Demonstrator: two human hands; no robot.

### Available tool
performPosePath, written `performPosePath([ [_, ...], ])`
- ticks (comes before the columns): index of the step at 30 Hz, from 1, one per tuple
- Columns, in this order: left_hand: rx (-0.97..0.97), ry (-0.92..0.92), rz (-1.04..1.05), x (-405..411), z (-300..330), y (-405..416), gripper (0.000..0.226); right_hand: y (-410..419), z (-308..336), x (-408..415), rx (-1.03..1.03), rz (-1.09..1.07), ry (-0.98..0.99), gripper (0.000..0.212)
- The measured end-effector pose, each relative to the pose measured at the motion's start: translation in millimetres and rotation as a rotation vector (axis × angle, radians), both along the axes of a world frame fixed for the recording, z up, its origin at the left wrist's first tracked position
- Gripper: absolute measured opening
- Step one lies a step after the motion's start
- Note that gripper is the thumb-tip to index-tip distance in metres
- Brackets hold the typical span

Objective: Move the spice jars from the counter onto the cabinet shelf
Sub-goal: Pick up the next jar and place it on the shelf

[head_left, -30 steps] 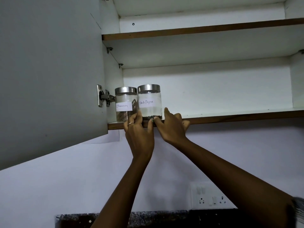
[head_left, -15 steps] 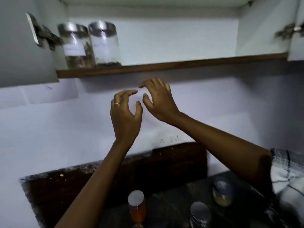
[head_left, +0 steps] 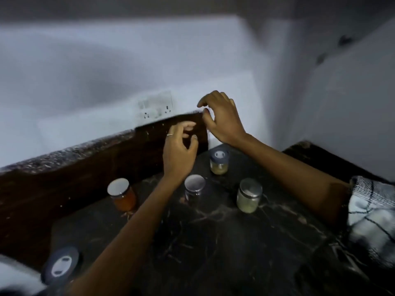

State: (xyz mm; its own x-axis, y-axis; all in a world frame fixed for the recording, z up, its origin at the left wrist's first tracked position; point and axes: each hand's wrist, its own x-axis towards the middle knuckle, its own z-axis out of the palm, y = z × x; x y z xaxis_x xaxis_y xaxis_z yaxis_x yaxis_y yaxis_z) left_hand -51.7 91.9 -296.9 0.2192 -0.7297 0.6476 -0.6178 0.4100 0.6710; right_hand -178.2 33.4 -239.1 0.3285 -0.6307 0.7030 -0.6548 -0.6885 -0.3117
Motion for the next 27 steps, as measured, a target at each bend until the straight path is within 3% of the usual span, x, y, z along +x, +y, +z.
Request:
performPosePath([
  [7,0.317,0.022,-0.092,-72.6,-105.7,2.2,0.029,-7.1,-89.8,-75.2,0.227,-0.135,0.066,0.019],
  [15,0.737,0.066,-0.156,-128.5,-195.9,-11.1,0.054,-30.9,-160.6,-127.4,0.451,-0.135,0.213,0.019],
  [21,0.964,0.121,-0.185,-153.3,-233.9,-25.8,0.089,-50.1,-192.7,-138.2,0.976,-0.039,0.572,0.061],
  [27,0.929,0.338,-0.211,-168.1,-246.8,-44.7,0.089,-62.6,-212.4,-149.2,1.131,0.1,0.654,0.09],
])
